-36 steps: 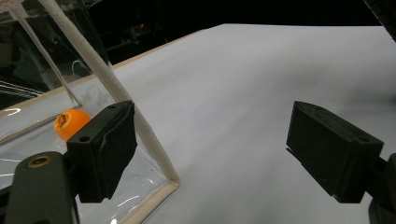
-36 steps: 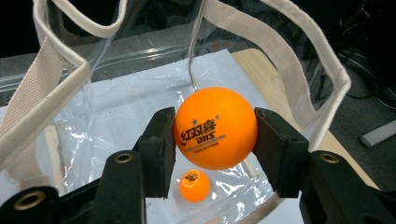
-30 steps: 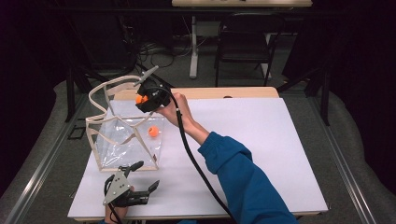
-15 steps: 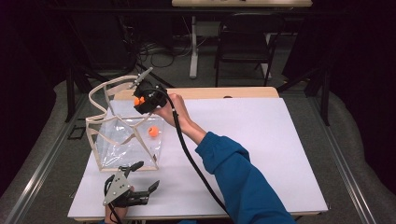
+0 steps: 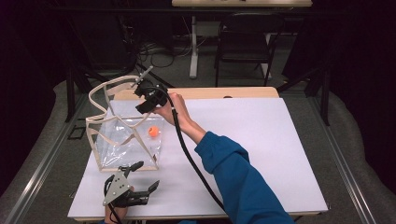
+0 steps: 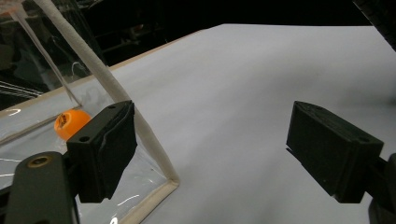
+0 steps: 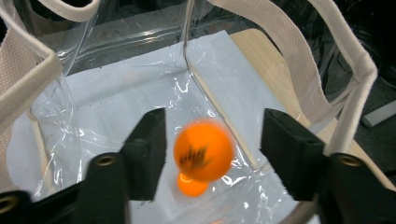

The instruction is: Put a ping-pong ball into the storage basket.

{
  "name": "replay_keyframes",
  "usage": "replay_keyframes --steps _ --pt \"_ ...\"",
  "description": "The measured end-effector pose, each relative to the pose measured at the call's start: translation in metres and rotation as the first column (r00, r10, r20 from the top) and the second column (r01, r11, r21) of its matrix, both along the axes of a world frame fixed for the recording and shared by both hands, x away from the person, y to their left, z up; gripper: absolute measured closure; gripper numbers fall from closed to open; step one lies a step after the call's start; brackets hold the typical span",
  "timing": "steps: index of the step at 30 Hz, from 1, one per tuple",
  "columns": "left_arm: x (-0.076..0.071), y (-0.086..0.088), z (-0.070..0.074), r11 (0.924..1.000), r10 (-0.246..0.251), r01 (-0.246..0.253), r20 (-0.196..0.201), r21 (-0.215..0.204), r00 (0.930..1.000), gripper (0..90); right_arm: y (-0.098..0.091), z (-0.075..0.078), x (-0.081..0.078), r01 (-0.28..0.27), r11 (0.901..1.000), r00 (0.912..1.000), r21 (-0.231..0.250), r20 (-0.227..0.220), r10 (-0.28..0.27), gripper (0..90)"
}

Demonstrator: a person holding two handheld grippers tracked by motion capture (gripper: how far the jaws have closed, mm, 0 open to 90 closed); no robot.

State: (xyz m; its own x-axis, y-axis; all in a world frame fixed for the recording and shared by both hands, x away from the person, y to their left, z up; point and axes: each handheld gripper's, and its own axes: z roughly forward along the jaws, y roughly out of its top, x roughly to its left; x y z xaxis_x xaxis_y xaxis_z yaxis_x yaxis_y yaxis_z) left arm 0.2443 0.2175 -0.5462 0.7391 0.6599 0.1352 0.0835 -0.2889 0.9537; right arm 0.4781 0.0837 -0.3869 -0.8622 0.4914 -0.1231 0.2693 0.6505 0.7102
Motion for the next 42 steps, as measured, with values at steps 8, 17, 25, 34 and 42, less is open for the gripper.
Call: replay_keyframes --steps 8,17,25,34,42 --pt "-0.001 0.001 0.000 1.0000 0.000 0.000 -0.002 0.000 1.0000 15.7 -0.014 0.008 -0.005 -0.022 0.9969 0.9984 0.075 -0.050 0.026 14.8" --pt "-0.001 0.001 0.000 1.0000 -0.002 0.002 -0.003 0.004 1.0000 15.7 -0.033 0.019 -0.009 -0.045 0.9923 0.9958 0.115 -0.074 0.053 5.3" --pt "-0.001 0.000 0.000 1.0000 0.006 -0.006 -0.006 -0.001 1.0000 15.7 -0.049 0.020 -0.010 -0.044 0.9919 0.9944 0.119 -0.091 0.055 1.0" --pt "-0.002 0.000 -0.001 0.9999 0.012 -0.011 -0.006 0.005 0.9999 15.7 -0.067 0.021 -0.014 -0.043 0.9910 0.9937 0.127 -0.097 0.055 0.3" --pt "-0.004 0.003 -0.001 0.9999 0.012 -0.012 -0.007 -0.001 0.9999 15.7 -0.085 0.017 -0.018 -0.032 0.9903 0.9938 0.135 -0.101 0.046 0.2"
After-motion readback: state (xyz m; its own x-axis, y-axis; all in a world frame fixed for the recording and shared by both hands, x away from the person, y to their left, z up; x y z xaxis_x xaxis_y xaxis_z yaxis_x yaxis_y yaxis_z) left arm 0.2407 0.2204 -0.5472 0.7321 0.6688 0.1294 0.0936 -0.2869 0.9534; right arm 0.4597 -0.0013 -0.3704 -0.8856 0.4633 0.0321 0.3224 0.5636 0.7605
